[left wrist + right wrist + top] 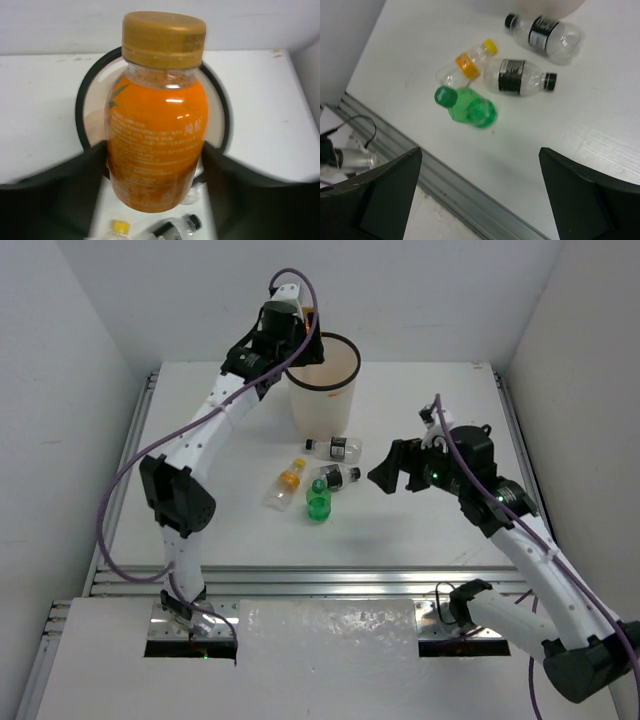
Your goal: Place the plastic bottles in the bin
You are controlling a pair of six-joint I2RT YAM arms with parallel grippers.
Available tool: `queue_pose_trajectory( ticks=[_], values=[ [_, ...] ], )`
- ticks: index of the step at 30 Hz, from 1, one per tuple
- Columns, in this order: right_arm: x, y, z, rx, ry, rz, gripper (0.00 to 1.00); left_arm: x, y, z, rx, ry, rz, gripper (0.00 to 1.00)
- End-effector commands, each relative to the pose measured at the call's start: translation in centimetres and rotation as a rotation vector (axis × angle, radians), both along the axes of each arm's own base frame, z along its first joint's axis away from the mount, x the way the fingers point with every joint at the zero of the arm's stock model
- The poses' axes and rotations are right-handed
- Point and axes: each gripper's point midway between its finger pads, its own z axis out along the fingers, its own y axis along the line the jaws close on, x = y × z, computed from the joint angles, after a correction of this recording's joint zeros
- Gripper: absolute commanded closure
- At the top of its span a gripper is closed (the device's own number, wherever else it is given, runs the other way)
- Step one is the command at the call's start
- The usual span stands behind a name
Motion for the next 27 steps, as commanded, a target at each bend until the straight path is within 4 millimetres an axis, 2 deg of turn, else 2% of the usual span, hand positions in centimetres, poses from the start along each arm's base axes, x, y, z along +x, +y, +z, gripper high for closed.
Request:
queue_pose_trajectory(
  ticks=[1,2,3,4,5,6,7,8,9,10,11,12,13,14,15,16,17,19,20,22,23,25,26,27],
  values=[
    [-1.1,2.4,-0.8,-0.002,-0.009,0.18,0.01,1.5,1.7,2.1,0.018,-0.021,0.059,0.2],
    [-1.0,2.8,-1.2,-0.016,-0.026,0.201,0.01,1.7,1.5,2.2,0.005,-0.023,0.05,0.14],
    [-1.1,3.3,-1.6,-0.024,-0.03,0.216,0.01,2.2,1.6,2.5,-0.008,-0.028,0.049,0.04],
    [-1.5,4.4,-2.3,-0.036,-0.024,0.257,0.01,2.1,1.6,3.4,-0.025,-0.046,0.039,0.0],
    [-1.5,5.3,-2.6,-0.048,-0.053,0.292,0.01,2.0,1.4,3.9,-0.046,-0.055,0.021,0.0],
    [-2.4,7.1,-3.0,-0.058,-0.067,0.359,0.01,1.5,1.4,4.8,-0.059,-0.069,0.012,0.0],
    [-2.4,8.1,-4.4,-0.1,-0.068,0.399,0.01,0.8,1.2,5.7,-0.077,-0.08,-0.01,0.0],
    [-1.2,8.5,-4.7,-0.139,-0.11,0.363,0.01,0.3,1.1,6.3,-0.089,-0.088,-0.021,0.0],
    [-1.0,9.3,-5.3,-0.16,-0.129,0.371,0.01,-1.6,1.7,8.9,-0.112,-0.129,-0.027,0.0],
    [-0.8,10.2,-6.9,-0.191,-0.123,0.385,0.01,-2.5,1.9,8.1,-0.107,-0.103,-0.021,0.0],
    [0.4,10.8,-6.4,-0.178,-0.177,0.359,0.01,-3.6,2.5,8.4,-0.114,-0.1,-0.008,0.0],
    [0.7,11.3,-6.8,-0.181,-0.191,0.362,0.01,-6.7,4.1,11.6,-0.147,-0.155,0.01,0.0],
    [1.3,11.6,-7.1,-0.187,-0.199,0.353,0.01,-7.6,5.3,8.5,-0.125,-0.091,0.066,0.0],
    [2.0,12.4,-7.7,-0.185,-0.214,0.361,0.01,-8.9,6.5,8.4,-0.132,-0.097,0.098,0.0],
    [2.4,12.8,-8.0,-0.192,-0.221,0.36,0.01,-12.0,8.4,7.2,-0.131,-0.088,0.132,0.0],
    [3.1,13.4,-9.1,-0.202,-0.214,0.355,0.01,-13.2,9.5,7.5,-0.154,-0.124,0.16,0.0],
    [3.4,13.6,-9.8,-0.22,-0.205,0.351,0.01,-15.9,10.7,6.0,-0.155,-0.127,0.158,0.0],
    [4.1,14.5,-11.0,-0.231,-0.195,0.358,0.02,-17.8,11.1,5.5,-0.165,-0.158,0.133,0.0],
    [4.1,14.9,-11.5,-0.233,-0.196,0.371,0.04,-19.4,11.4,4.4,-0.158,-0.162,0.107,0.0],
    [4.6,15.7,-11.5,-0.228,-0.227,0.376,0.07,-20.6,11.2,3.7,-0.141,-0.178,0.053,0.0],
    [4.6,15.9,-12.4,-0.239,-0.215,0.386,0.08,-21.5,11.3,2.5,-0.128,-0.176,0.031,0.0],
    [4.5,16.7,-12.6,-0.235,-0.216,0.423,0.16,-22.4,11.2,1.4,-0.1,-0.166,-0.006,0.0],
    [4.1,16.9,-12.5,-0.227,-0.223,0.443,0.26,-22.6,11.1,0.4,-0.083,-0.146,-0.017,0.0],
    [3.6,17.0,-12.5,-0.215,-0.233,0.454,0.53,-23.0,10.6,-0.3,-0.062,-0.133,-0.065,0.0]
  ],
)
